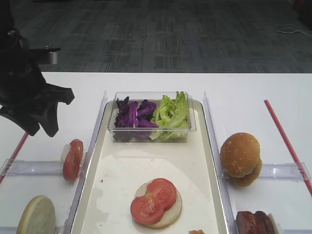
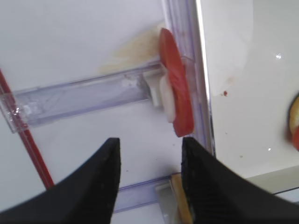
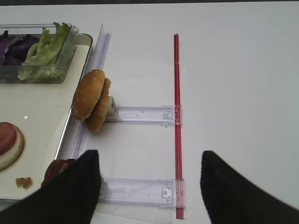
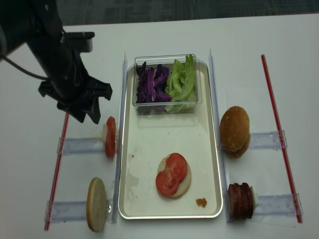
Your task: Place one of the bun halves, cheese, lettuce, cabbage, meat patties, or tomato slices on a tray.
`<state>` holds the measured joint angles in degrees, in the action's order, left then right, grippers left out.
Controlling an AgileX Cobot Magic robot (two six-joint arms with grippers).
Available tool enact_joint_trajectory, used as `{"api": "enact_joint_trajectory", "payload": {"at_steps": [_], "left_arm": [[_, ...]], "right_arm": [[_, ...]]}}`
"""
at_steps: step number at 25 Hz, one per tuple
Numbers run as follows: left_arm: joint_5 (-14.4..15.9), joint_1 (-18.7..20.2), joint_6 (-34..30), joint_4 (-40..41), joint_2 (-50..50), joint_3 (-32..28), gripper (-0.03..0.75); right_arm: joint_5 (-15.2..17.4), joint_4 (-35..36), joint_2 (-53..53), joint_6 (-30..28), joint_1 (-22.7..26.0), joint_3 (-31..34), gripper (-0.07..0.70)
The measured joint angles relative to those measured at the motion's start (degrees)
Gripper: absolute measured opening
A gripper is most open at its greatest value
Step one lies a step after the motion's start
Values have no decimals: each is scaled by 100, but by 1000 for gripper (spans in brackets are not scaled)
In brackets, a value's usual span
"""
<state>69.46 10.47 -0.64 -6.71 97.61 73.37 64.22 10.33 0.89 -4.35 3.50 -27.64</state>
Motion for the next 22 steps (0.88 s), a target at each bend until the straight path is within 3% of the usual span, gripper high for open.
{"api": "enact_joint_trajectory", "payload": {"at_steps": [12,22], "left_arm": [[0,-1028,-243,65,0,0,326],[19,-1127,-345,547,-264,-12,344]], "right_arm": [[-11,0,0,0,0,0,468],[-11,0,0,0,0,0,468]]}}
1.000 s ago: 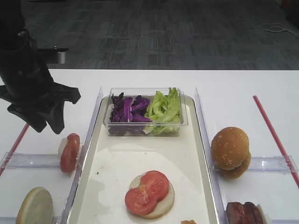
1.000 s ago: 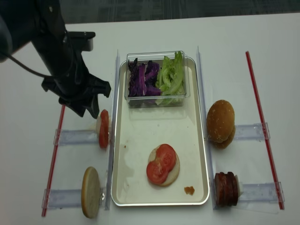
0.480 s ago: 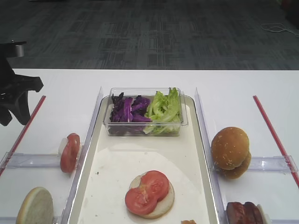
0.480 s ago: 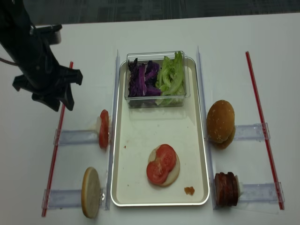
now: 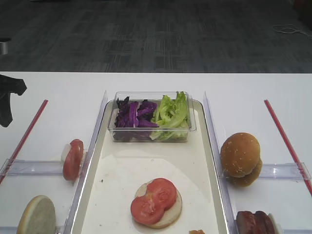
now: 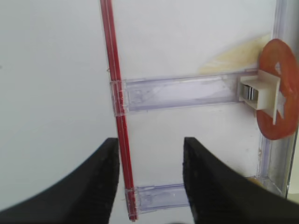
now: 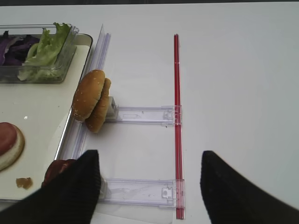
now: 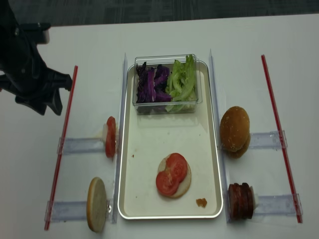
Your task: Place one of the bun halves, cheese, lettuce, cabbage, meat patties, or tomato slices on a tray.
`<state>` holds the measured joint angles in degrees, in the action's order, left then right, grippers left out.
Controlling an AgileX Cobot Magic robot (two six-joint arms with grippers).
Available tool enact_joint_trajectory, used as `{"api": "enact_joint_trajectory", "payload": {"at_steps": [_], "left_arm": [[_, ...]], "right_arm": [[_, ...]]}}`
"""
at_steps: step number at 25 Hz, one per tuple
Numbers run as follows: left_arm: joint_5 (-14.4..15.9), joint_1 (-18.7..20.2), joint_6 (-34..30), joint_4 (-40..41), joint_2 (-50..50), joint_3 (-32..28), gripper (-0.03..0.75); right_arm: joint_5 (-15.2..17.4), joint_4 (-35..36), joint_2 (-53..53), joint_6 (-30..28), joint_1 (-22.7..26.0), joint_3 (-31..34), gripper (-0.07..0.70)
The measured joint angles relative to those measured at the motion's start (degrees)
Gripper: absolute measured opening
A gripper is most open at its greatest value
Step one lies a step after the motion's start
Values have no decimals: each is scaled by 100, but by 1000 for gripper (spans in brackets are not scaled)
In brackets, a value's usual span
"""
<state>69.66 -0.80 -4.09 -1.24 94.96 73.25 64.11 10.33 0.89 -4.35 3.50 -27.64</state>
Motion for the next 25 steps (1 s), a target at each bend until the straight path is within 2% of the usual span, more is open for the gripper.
{"api": "enact_joint_trajectory", "payload": {"at_steps": [10,25], "left_arm": [[10,0,-173,-152,-334,-531,447],[28,-13,-190,-207,-1554,-1248,456]], "right_arm": [[0,0,0,0,0,0,468],[0,0,0,0,0,0,468]]}}
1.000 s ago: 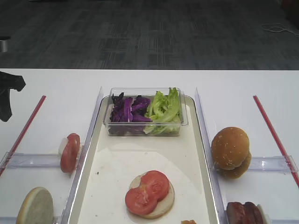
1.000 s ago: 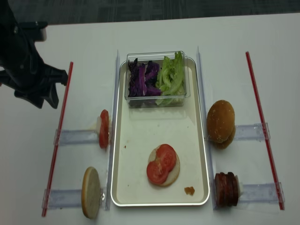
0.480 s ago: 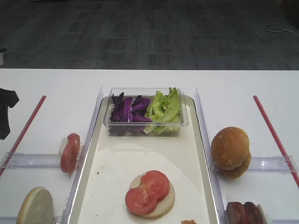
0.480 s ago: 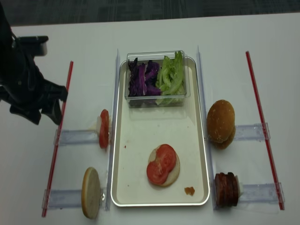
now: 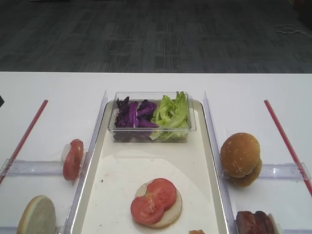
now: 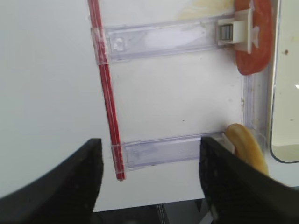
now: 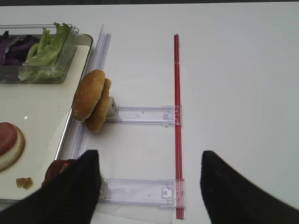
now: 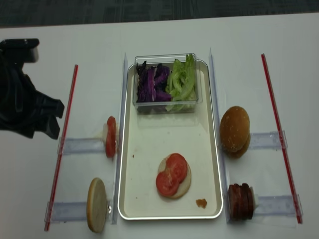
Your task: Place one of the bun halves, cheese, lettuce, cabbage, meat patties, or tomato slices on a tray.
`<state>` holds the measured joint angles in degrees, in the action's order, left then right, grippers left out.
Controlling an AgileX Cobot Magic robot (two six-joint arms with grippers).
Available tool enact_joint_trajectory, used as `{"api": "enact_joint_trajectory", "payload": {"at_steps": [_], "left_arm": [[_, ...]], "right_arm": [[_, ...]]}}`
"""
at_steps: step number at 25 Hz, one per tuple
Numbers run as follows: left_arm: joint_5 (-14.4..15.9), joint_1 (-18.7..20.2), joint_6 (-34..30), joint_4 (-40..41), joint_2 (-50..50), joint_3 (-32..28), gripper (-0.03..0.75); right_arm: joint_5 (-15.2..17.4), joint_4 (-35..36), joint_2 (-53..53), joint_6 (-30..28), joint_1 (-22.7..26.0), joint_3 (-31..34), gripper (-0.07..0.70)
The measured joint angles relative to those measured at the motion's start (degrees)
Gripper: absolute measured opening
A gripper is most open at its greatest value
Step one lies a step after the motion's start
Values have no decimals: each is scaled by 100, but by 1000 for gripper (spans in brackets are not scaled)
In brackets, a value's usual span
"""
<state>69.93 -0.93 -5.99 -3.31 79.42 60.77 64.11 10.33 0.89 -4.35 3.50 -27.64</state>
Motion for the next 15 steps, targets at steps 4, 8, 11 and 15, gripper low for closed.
{"api": "enact_joint_trajectory", "payload": {"at_steps": [4,8,11,15], "left_arm": [[21,0,-25,-105,-291,-22,456],[21,0,-39,-117,-494,-95,456],[31,0,-52,-134,-683,-189,456],[38,0,-86,-143,-896,-377,456]], "right_arm": [[0,0,0,0,0,0,468],[0,0,0,0,0,0,468],[0,0,0,0,0,0,468],[0,0,0,0,0,0,468]]}}
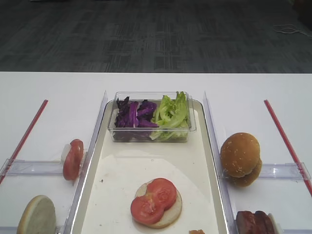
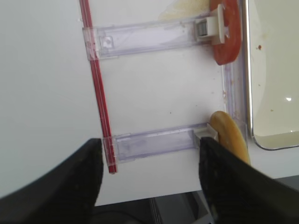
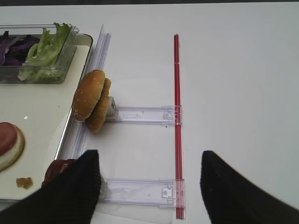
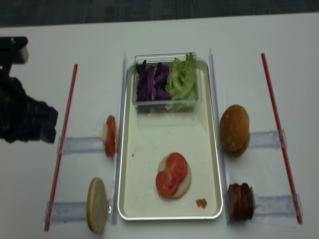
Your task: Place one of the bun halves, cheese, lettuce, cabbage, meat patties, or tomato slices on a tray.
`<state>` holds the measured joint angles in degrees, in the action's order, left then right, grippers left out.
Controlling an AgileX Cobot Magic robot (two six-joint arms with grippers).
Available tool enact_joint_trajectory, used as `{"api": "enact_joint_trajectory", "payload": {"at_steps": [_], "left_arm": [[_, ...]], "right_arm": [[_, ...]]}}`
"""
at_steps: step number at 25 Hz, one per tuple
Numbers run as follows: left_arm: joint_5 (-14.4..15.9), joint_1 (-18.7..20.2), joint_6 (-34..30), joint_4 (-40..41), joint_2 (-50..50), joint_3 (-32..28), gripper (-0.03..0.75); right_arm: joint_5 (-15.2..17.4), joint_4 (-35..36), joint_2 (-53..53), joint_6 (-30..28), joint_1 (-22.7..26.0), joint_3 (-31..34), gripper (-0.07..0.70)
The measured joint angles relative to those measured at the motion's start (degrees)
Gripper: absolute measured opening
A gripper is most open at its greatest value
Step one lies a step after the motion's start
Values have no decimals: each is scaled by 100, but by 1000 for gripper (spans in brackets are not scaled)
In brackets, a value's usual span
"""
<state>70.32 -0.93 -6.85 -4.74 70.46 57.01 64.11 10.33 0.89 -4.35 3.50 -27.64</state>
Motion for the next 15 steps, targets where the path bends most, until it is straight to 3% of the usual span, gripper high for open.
{"api": "enact_joint_trajectory", "payload": {"at_steps": [15], "left_arm": [[30,0,-39,-59,-914,-163,456]], "right_arm": [[0,0,0,0,0,0,468]]}}
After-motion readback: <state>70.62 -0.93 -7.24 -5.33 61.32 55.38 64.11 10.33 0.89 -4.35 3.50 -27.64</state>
